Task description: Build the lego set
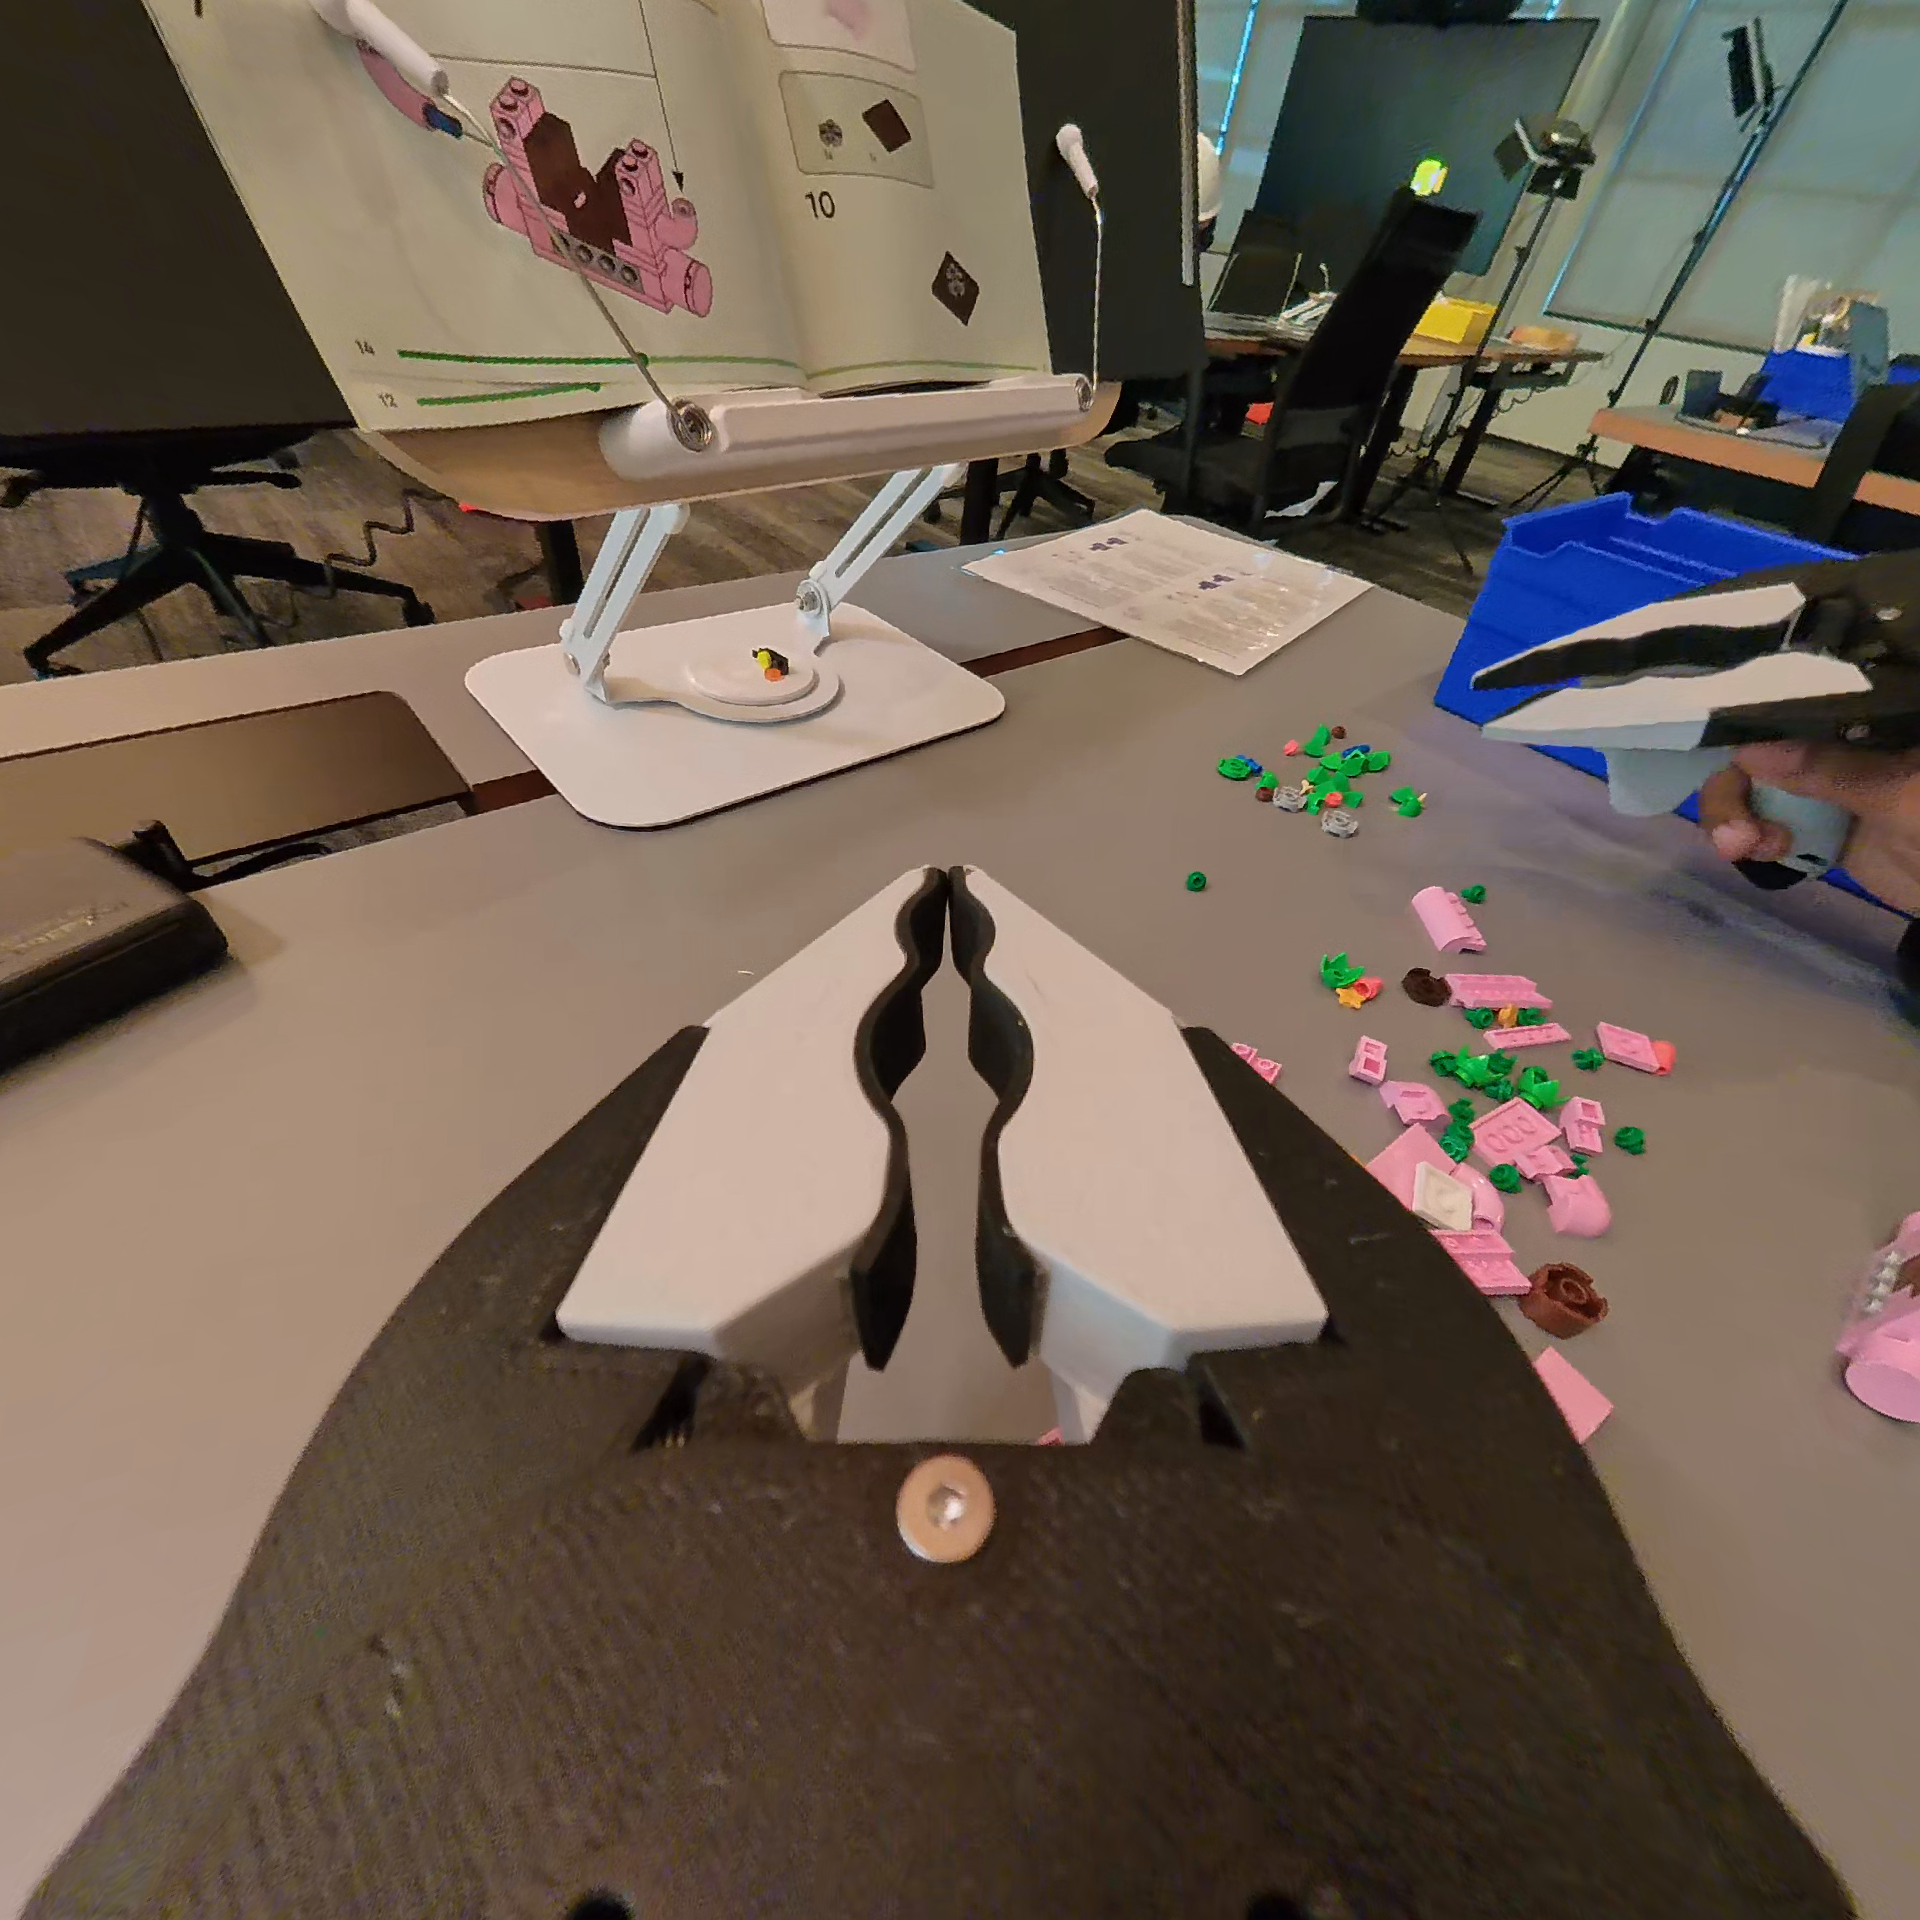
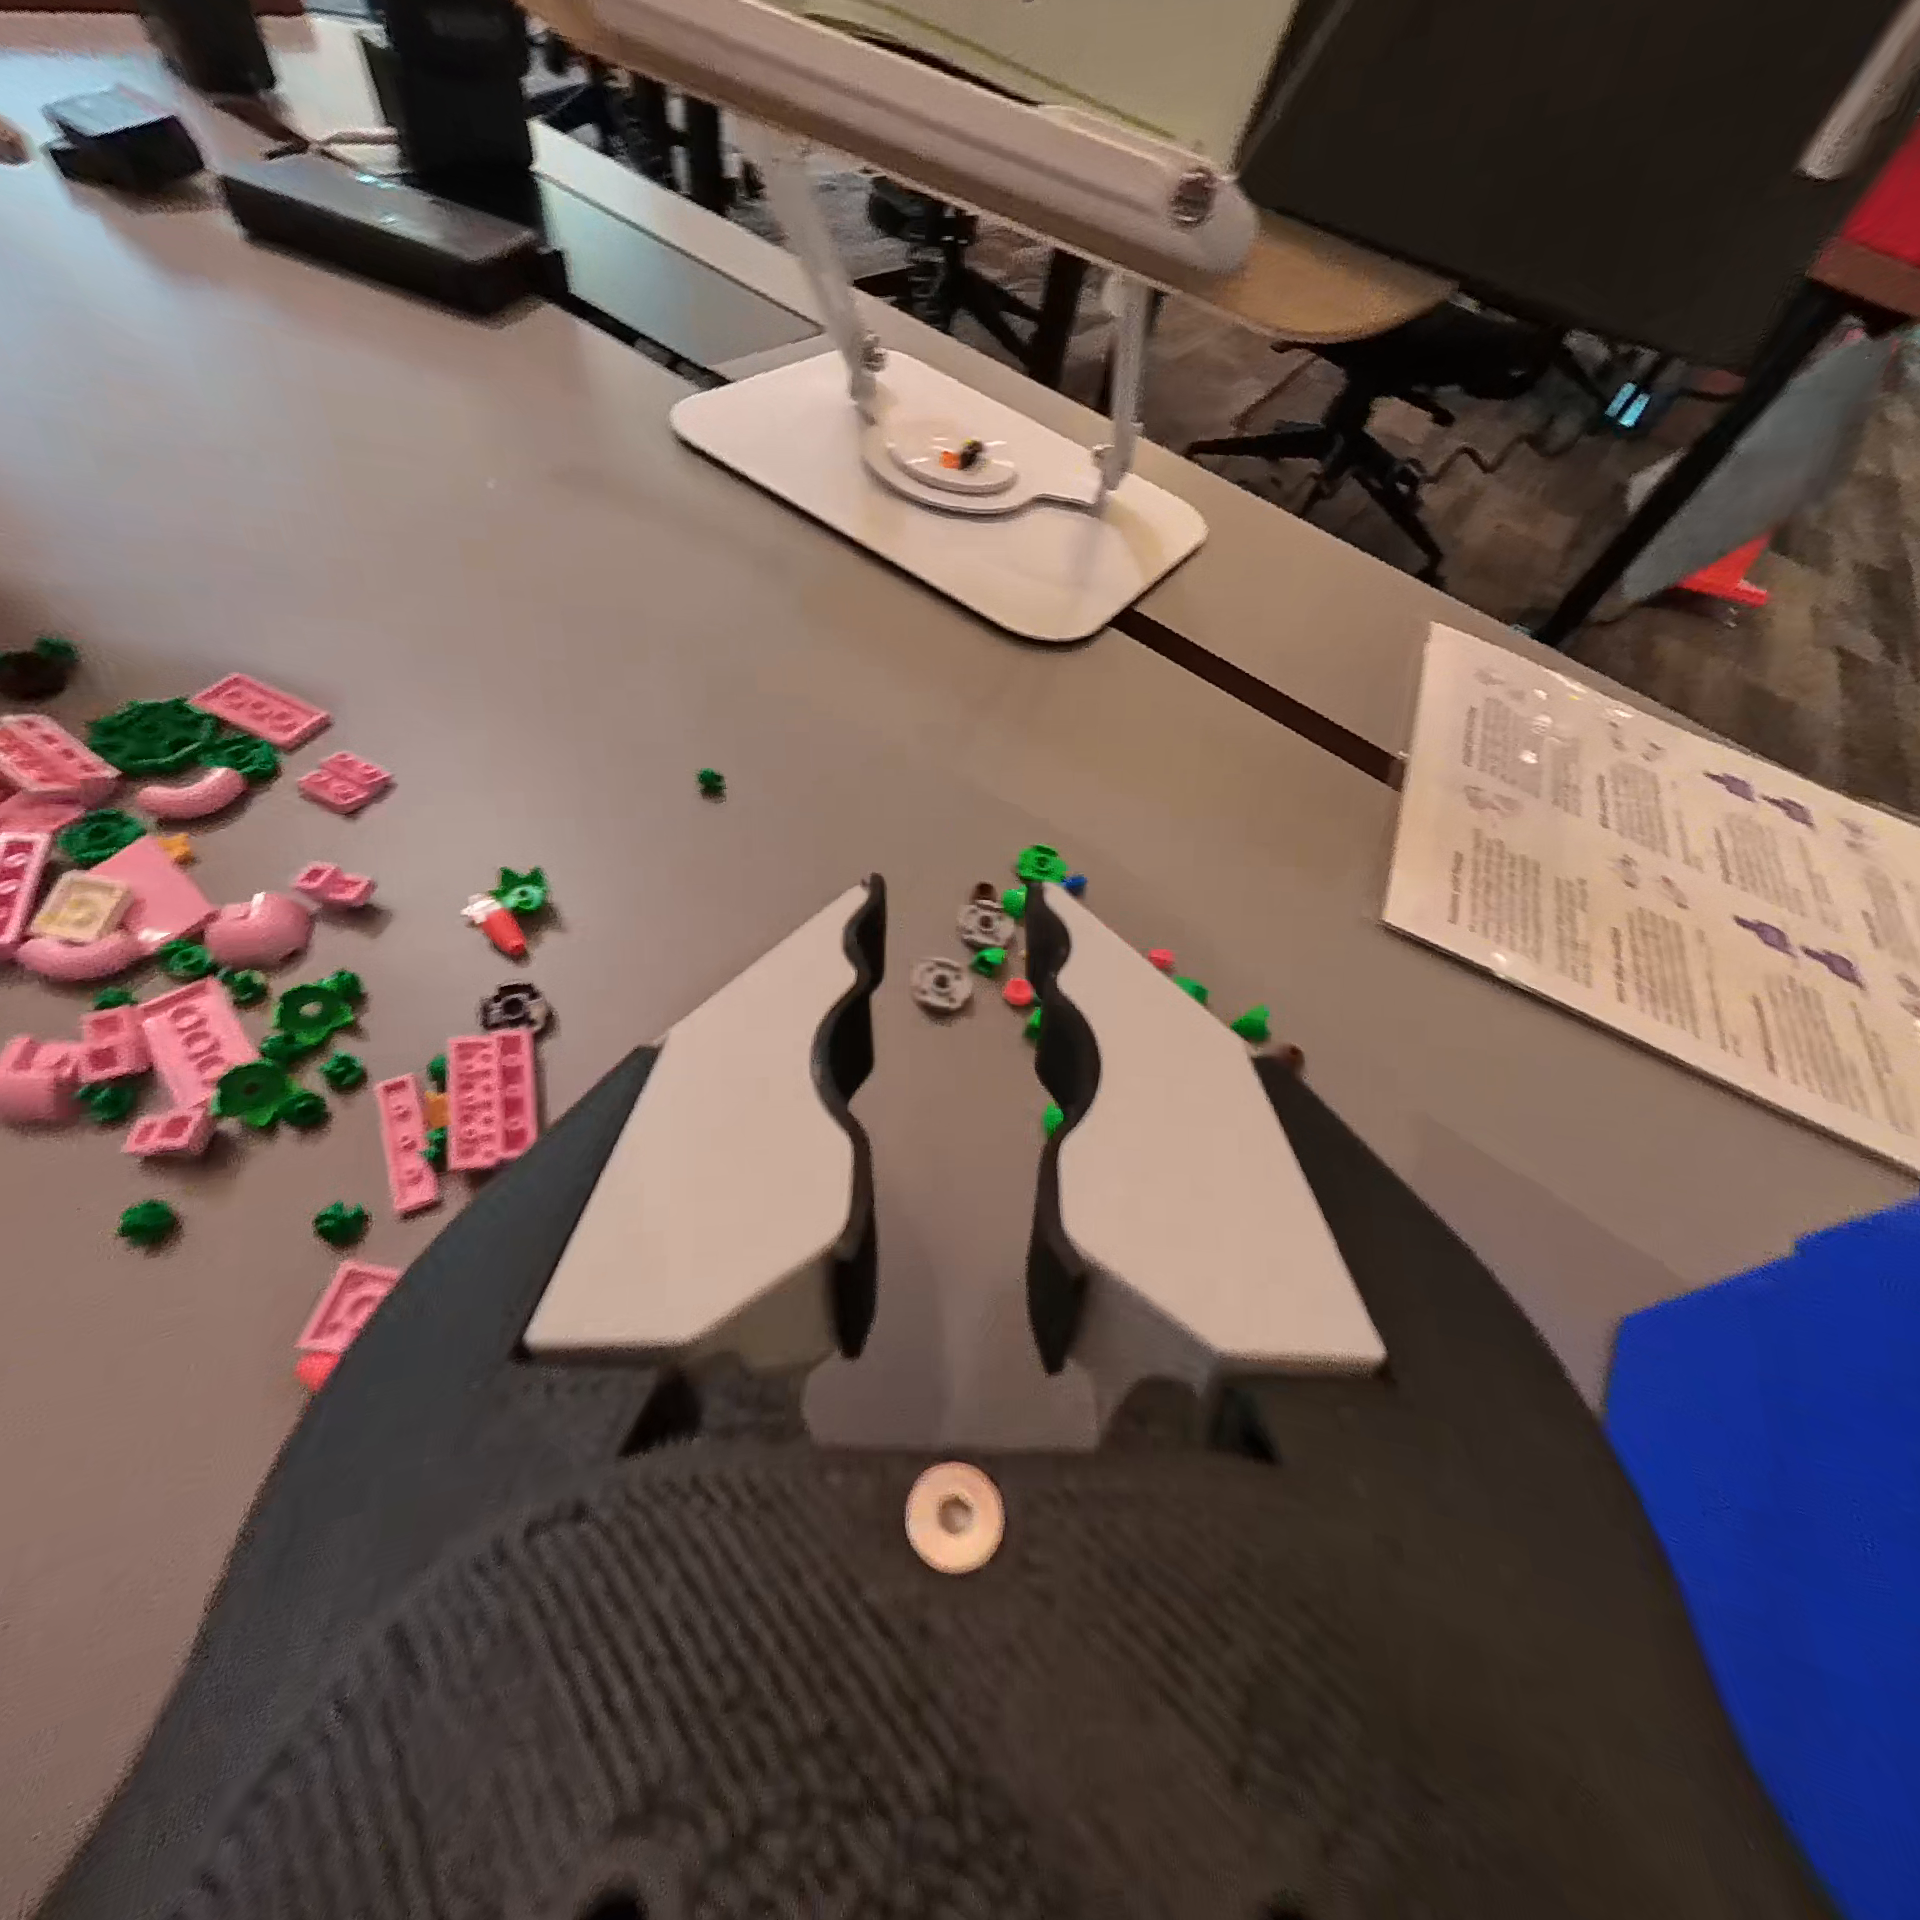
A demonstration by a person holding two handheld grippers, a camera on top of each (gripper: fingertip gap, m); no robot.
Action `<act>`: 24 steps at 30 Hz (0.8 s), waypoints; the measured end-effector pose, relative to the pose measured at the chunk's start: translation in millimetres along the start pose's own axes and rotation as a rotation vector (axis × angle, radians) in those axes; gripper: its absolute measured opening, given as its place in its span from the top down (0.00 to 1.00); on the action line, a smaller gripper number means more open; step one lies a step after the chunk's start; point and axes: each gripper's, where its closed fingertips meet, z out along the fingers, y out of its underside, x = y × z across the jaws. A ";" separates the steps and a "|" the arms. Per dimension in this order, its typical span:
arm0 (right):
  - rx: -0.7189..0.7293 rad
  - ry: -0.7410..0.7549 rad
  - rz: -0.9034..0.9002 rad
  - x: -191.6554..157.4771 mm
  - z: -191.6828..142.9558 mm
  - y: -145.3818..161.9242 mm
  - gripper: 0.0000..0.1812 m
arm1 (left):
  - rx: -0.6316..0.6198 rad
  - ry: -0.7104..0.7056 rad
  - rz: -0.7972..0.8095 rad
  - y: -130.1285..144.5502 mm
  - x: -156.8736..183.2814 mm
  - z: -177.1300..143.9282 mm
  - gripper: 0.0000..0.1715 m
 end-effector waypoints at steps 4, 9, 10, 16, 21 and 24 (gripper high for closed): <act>0.043 -0.117 0.055 -19.8 -1.8 -7.3 0.87 | 0.010 0.003 -0.015 -1.3 -1.6 -1.2 1.00; 0.055 -0.155 0.091 -24.0 -4.1 -10.2 0.87 | 0.027 0.022 -0.048 -3.7 -0.5 -1.8 1.00; 0.055 -0.152 0.083 -24.3 -4.3 -10.4 0.87 | 0.029 0.027 -0.052 -4.1 0.3 -1.8 1.00; 0.041 -0.140 0.027 -27.6 -1.7 -7.1 0.87 | 0.027 0.020 -0.054 -2.9 -2.1 -2.1 1.00; 0.026 -0.163 0.038 -32.4 1.8 -2.7 0.87 | 0.040 0.031 -0.067 -6.1 0.1 -3.0 1.00; 0.029 -0.167 0.028 -35.1 1.2 -4.2 0.87 | 0.031 0.037 -0.060 -4.2 3.0 -1.0 1.00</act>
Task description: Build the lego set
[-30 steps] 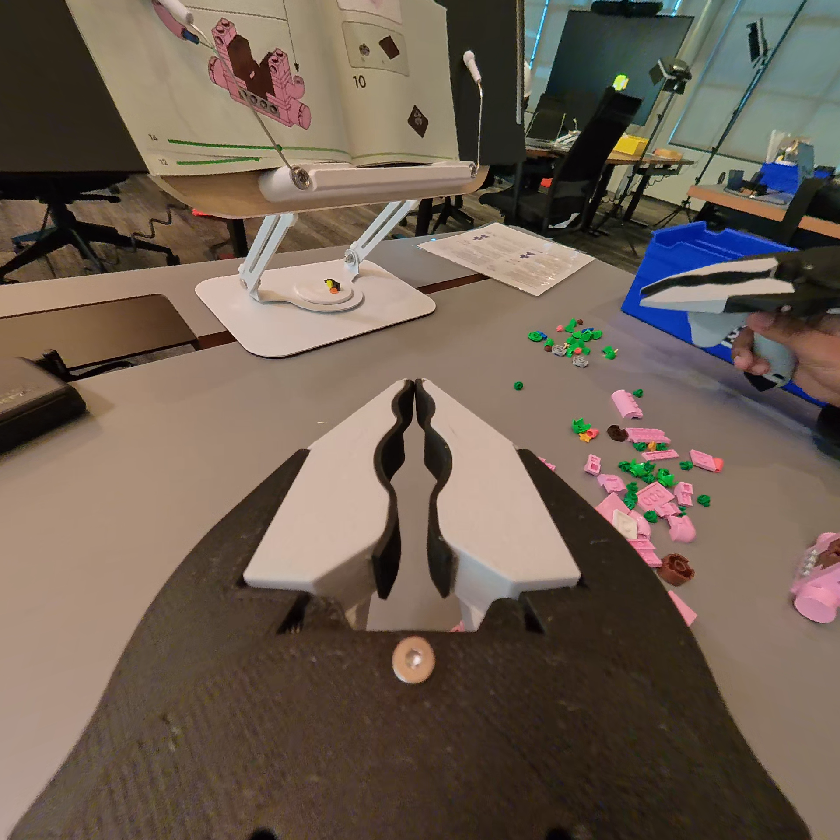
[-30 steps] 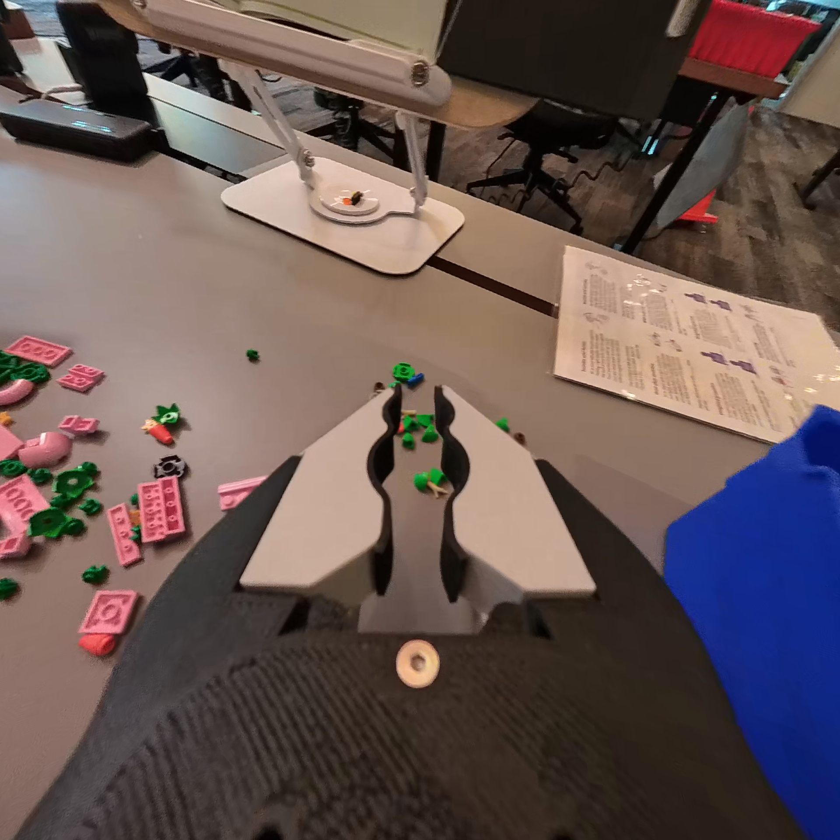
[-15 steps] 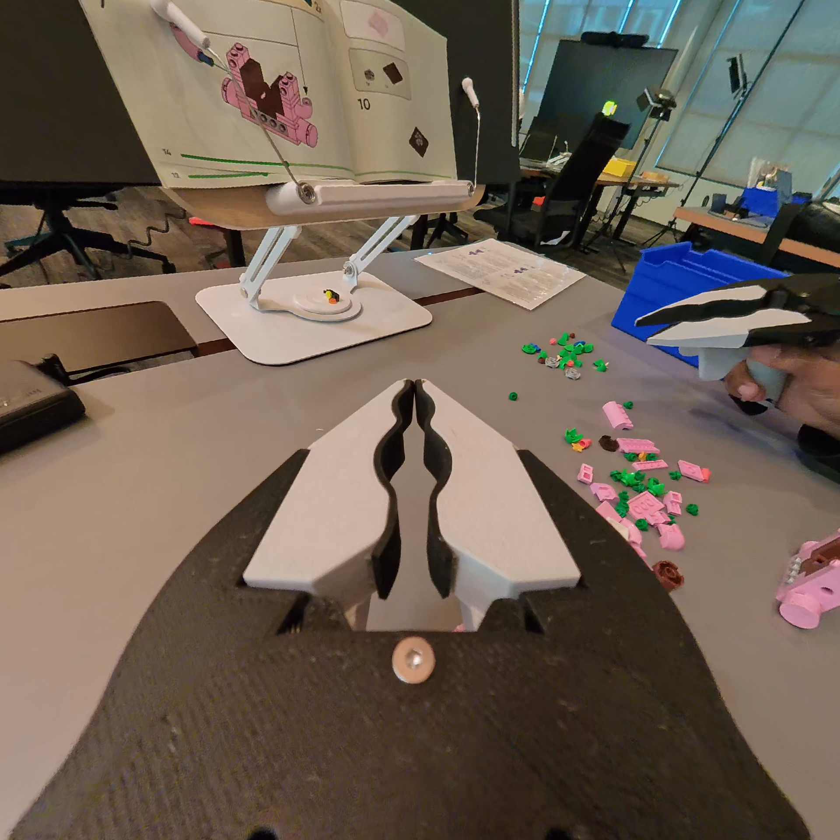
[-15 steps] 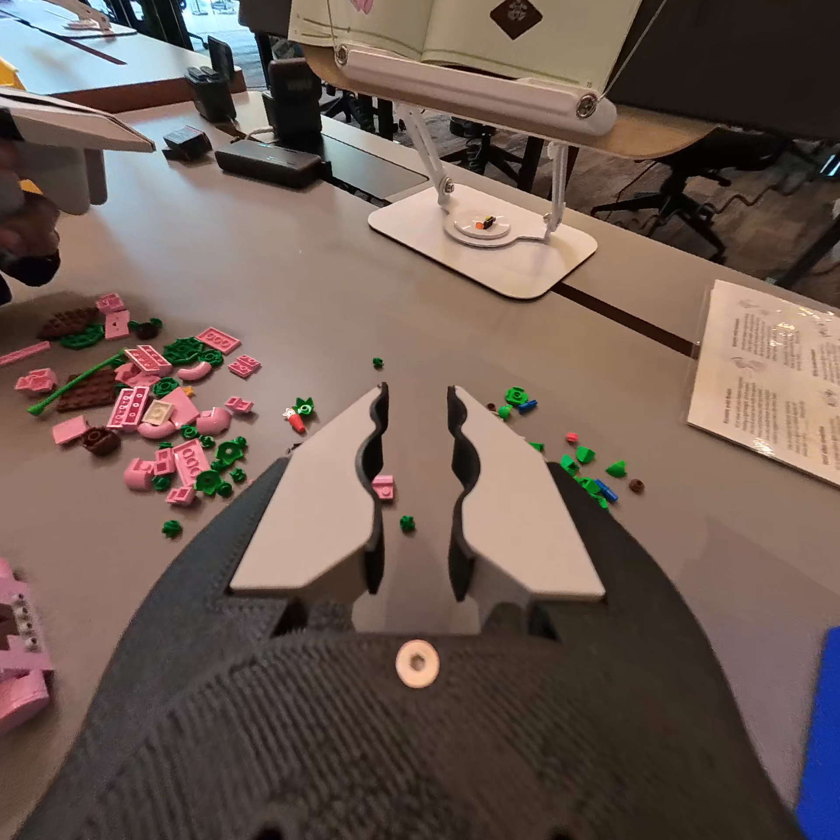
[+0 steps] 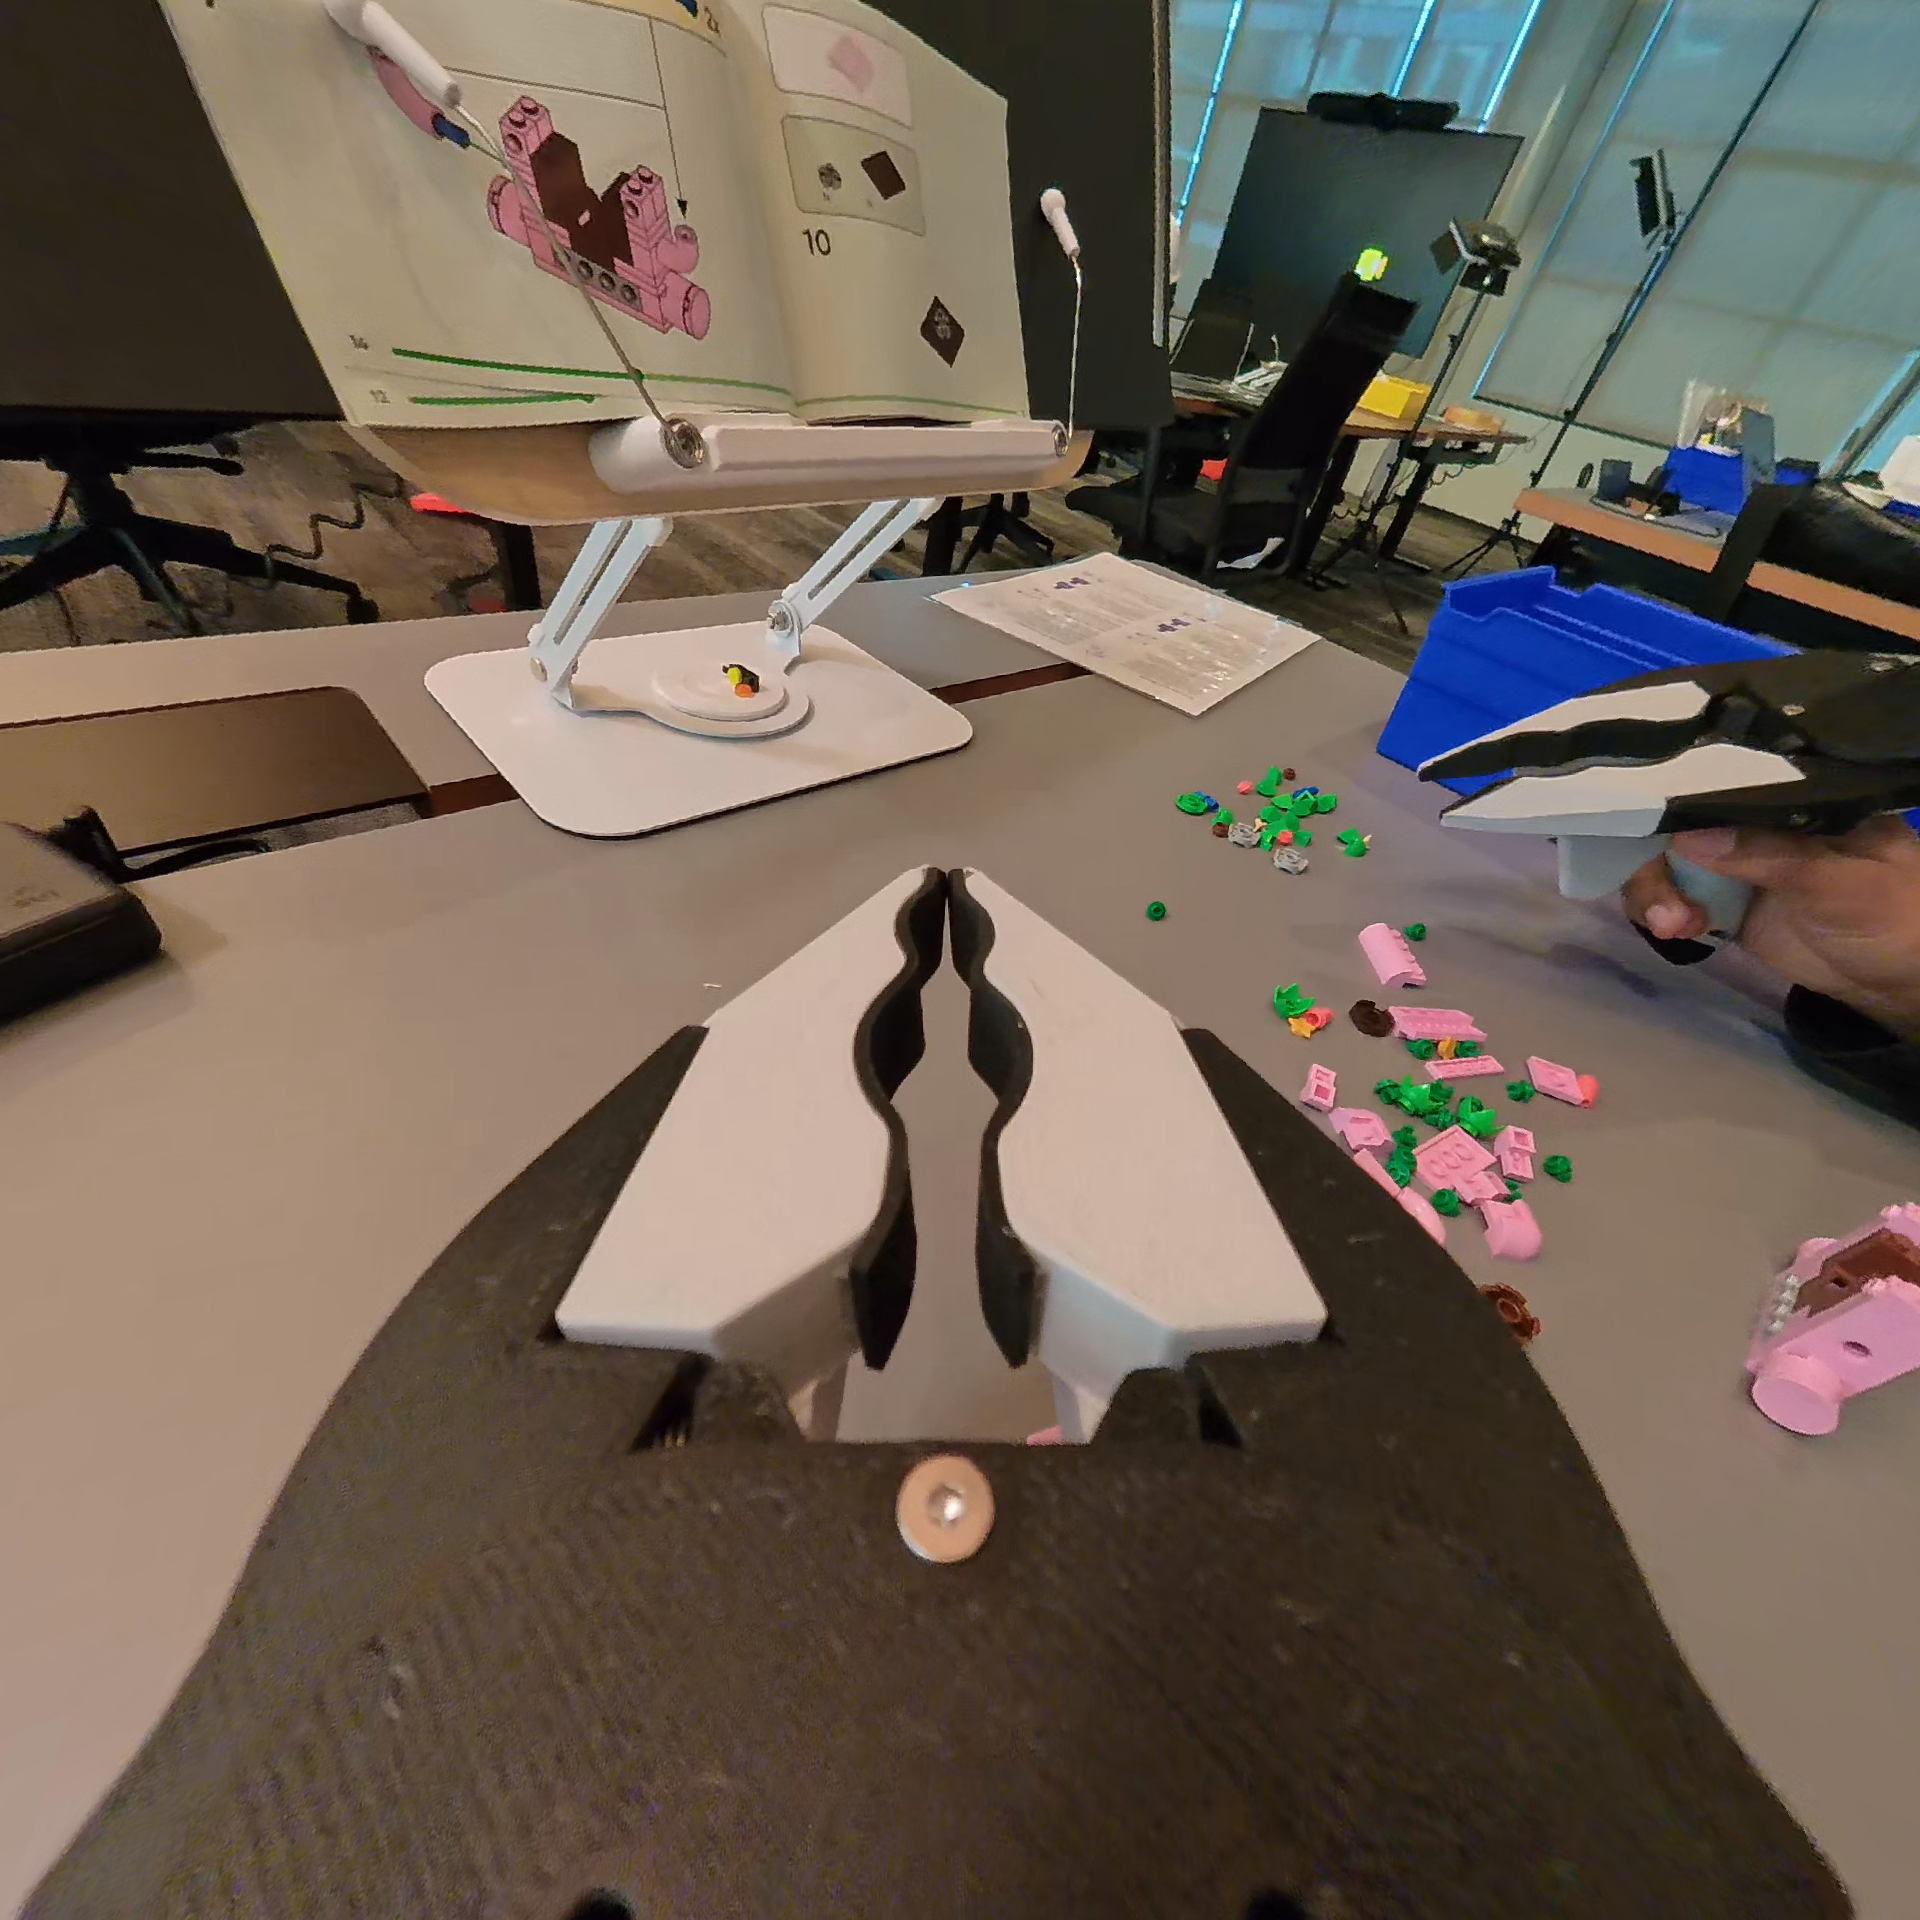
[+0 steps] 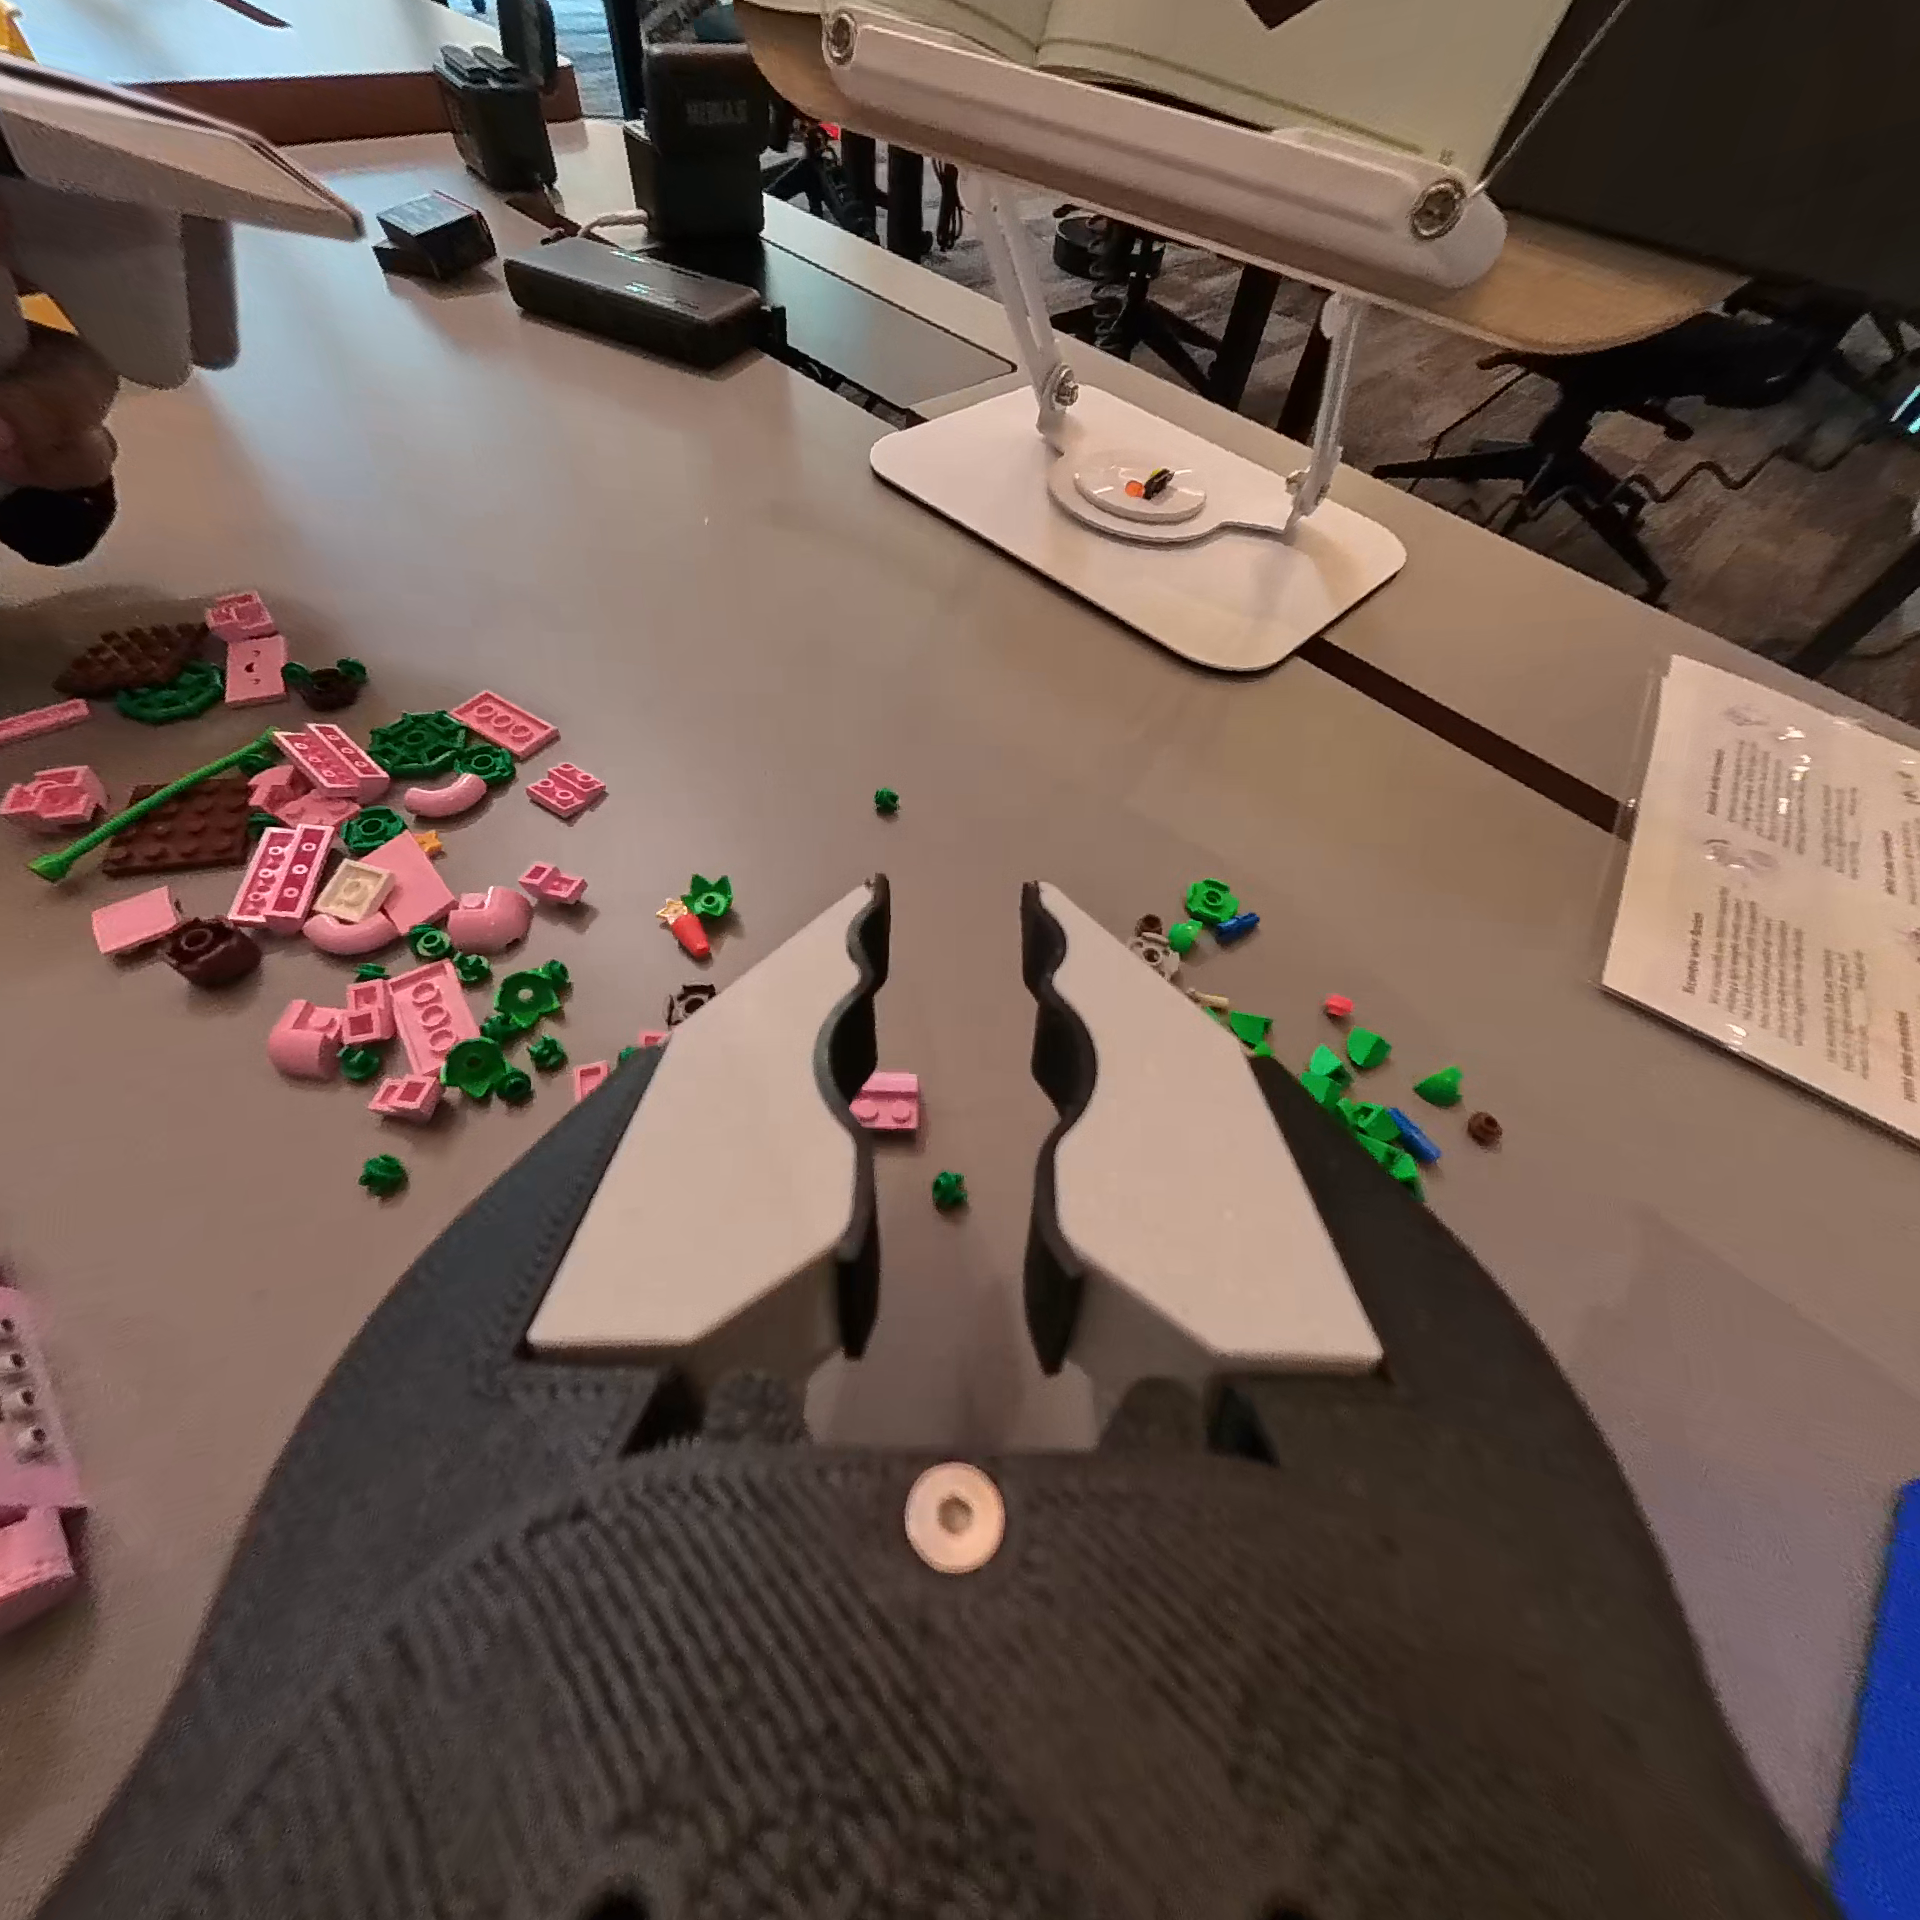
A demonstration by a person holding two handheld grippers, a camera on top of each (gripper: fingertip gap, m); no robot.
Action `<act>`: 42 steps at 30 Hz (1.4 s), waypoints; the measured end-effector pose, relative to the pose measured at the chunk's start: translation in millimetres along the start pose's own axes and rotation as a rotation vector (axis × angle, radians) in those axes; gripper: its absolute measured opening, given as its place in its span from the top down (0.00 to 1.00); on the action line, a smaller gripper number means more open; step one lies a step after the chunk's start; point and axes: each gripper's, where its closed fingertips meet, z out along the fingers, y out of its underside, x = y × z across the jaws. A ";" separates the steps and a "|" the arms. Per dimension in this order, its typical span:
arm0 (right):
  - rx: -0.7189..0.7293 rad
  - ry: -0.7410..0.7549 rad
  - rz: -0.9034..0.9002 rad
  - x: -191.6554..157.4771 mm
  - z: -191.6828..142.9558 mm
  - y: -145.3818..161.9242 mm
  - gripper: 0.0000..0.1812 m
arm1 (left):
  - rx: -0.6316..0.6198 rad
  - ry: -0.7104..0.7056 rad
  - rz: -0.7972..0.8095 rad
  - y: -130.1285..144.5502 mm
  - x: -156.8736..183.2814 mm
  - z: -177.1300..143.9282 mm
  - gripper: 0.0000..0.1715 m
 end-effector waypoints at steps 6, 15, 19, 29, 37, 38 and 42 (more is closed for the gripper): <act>-0.009 -0.001 -0.014 -1.7 1.6 1.9 0.87 | -0.015 0.012 0.004 3.3 3.8 2.7 1.00; -0.007 -0.202 -0.007 -42.3 7.3 1.7 0.81 | -0.021 0.016 0.015 3.8 6.8 3.7 1.00; -0.067 -0.303 -0.054 -77.8 13.3 8.9 0.80 | -0.055 0.108 0.089 6.4 30.3 6.5 1.00; -0.061 -0.281 0.043 -63.8 16.6 12.0 0.80 | -0.606 0.503 0.319 104.6 166.9 18.6 0.98; -0.076 -0.258 0.015 -61.8 18.2 15.2 0.80 | -0.681 0.351 0.438 115.9 147.9 22.1 0.97; -0.078 -0.255 0.011 -61.8 18.6 15.8 0.80 | -0.685 0.355 0.433 117.0 147.7 21.8 0.97; -0.076 -0.245 0.010 -59.8 18.4 15.0 0.80 | -0.725 0.357 0.439 125.7 145.4 20.7 0.95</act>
